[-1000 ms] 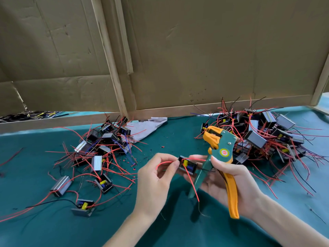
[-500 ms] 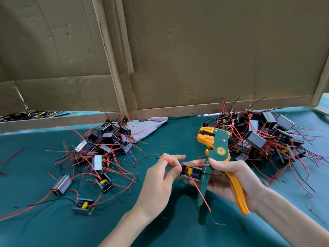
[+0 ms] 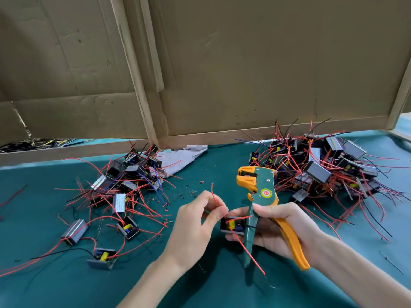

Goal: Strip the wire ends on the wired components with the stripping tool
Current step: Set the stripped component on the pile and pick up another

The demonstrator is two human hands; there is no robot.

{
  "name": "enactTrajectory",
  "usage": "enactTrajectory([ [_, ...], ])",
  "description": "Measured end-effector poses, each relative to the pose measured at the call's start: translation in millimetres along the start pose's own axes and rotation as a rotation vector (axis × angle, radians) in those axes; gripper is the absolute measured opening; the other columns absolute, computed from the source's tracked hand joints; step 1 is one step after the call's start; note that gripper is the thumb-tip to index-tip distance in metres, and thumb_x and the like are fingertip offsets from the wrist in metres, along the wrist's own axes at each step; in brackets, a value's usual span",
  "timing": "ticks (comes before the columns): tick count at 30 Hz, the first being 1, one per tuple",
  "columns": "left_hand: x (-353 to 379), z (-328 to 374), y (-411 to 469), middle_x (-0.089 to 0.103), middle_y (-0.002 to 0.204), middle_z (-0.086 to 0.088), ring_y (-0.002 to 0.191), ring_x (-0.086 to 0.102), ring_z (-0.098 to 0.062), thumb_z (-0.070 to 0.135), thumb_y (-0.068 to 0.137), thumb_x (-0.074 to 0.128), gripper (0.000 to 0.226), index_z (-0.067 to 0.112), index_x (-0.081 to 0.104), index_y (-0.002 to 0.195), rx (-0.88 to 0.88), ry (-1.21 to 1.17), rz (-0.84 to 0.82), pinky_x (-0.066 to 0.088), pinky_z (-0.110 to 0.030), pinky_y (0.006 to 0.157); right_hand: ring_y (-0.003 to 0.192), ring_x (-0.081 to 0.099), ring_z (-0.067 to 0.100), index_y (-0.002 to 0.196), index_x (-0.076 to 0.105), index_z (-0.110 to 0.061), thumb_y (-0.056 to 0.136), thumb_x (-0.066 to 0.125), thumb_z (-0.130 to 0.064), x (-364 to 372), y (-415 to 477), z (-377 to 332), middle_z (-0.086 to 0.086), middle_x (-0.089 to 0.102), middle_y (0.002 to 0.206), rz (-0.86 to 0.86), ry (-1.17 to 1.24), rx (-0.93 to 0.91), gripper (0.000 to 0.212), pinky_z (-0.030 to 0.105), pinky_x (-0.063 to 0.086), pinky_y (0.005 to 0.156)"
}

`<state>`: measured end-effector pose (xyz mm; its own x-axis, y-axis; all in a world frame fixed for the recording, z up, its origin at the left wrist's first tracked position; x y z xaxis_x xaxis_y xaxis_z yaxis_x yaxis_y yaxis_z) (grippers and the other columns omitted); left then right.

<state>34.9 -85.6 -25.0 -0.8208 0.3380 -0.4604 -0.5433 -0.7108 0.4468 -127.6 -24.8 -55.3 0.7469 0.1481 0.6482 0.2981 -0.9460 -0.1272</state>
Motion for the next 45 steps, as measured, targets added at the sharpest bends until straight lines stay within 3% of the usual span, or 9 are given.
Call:
enactTrajectory([
  [10,-1,9,-1,0.071,0.069,0.011,0.064,0.064,-0.003,0.014,0.081,0.074,0.014,0.024,0.072,0.073,-0.094,-0.123,0.045,0.045,-0.01,0.065,0.124,0.052,0.048,0.12,0.061,0.011,0.069,0.081,-0.017,6,1,4,0.032,0.055,0.131,-0.001,-0.02,0.022,0.061,0.051,0.041,0.108],
  [20,2,12,-5,0.072,0.07,0.011,0.065,0.067,-0.005,0.013,0.082,0.074,0.013,0.024,0.072,0.074,-0.078,-0.129,0.11,0.048,-0.011,0.066,0.12,0.057,0.042,0.116,0.066,0.008,0.065,0.084,-0.017,8,-1,6,0.028,0.06,0.128,0.061,-0.01,0.005,0.059,0.043,0.052,0.096],
  [27,9,22,-10,0.072,0.072,0.006,0.068,0.066,-0.006,0.01,0.084,0.071,0.01,0.018,0.072,0.078,-0.048,-0.248,0.078,0.049,-0.009,0.058,0.114,0.06,0.046,0.114,0.063,0.015,0.077,0.064,-0.006,6,-4,5,0.031,0.06,0.125,0.163,0.021,-0.027,0.042,0.05,0.05,0.097],
  [34,14,29,-13,0.072,0.09,0.014,0.094,0.066,-0.015,0.03,0.09,0.06,0.012,0.036,0.068,0.096,0.053,-0.108,-0.07,0.052,-0.039,0.082,0.116,0.061,0.039,0.117,0.064,0.009,0.074,0.074,-0.01,2,-4,8,0.03,0.058,0.129,0.162,0.074,0.024,0.048,0.045,0.052,0.094],
  [37,5,25,-12,0.072,0.098,0.01,0.1,0.066,-0.014,0.015,0.091,0.053,0.023,0.025,0.066,0.108,0.113,-0.09,-0.111,0.048,-0.021,0.087,0.088,0.073,0.015,0.105,0.07,0.002,0.09,0.065,-0.01,-5,6,-2,0.021,0.074,0.088,0.309,-0.071,0.074,0.02,0.04,0.049,0.099],
  [40,-1,18,-8,0.07,0.094,0.013,0.095,0.065,-0.011,0.008,0.083,0.06,0.026,0.023,0.067,0.104,0.127,-0.008,-0.074,0.045,-0.017,0.087,0.042,0.059,-0.007,0.101,0.053,-0.004,0.1,0.045,-0.007,-18,2,-10,-0.006,0.062,0.043,0.472,-0.194,-0.006,0.008,0.01,0.05,0.056],
  [41,-1,17,-6,0.069,0.09,0.015,0.091,0.064,-0.01,0.01,0.081,0.063,0.022,0.024,0.069,0.097,0.13,0.021,-0.046,0.045,-0.016,0.085,0.049,0.064,-0.005,0.11,0.055,0.002,0.101,0.045,-0.007,-15,3,-9,0.0,0.068,0.053,0.431,-0.211,0.021,0.016,0.01,0.051,0.057],
  [43,-1,13,-4,0.068,0.083,0.016,0.086,0.063,-0.01,0.014,0.081,0.068,0.011,0.023,0.071,0.085,0.103,0.03,0.005,0.045,-0.016,0.08,0.094,0.072,0.023,0.122,0.056,0.017,0.096,0.054,-0.011,-7,2,-3,0.025,0.071,0.1,0.395,-0.139,0.051,0.038,0.029,0.054,0.091],
  [45,-1,7,-2,0.069,0.082,0.013,0.084,0.064,-0.009,0.012,0.084,0.07,0.012,0.024,0.071,0.082,0.027,-0.045,0.039,0.045,-0.015,0.079,0.118,0.056,0.049,0.122,0.057,0.015,0.083,0.068,-0.013,-3,-3,3,0.036,0.055,0.128,0.224,0.032,0.038,0.05,0.05,0.045,0.105],
])
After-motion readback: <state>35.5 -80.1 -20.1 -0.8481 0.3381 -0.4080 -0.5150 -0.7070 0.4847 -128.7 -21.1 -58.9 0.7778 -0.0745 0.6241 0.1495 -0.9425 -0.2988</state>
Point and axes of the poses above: each hand's wrist, its own y-axis towards the middle knuckle, its own x-axis out of the palm, z = x × y, the point moved 3 cm from there along y, towards the middle knuckle
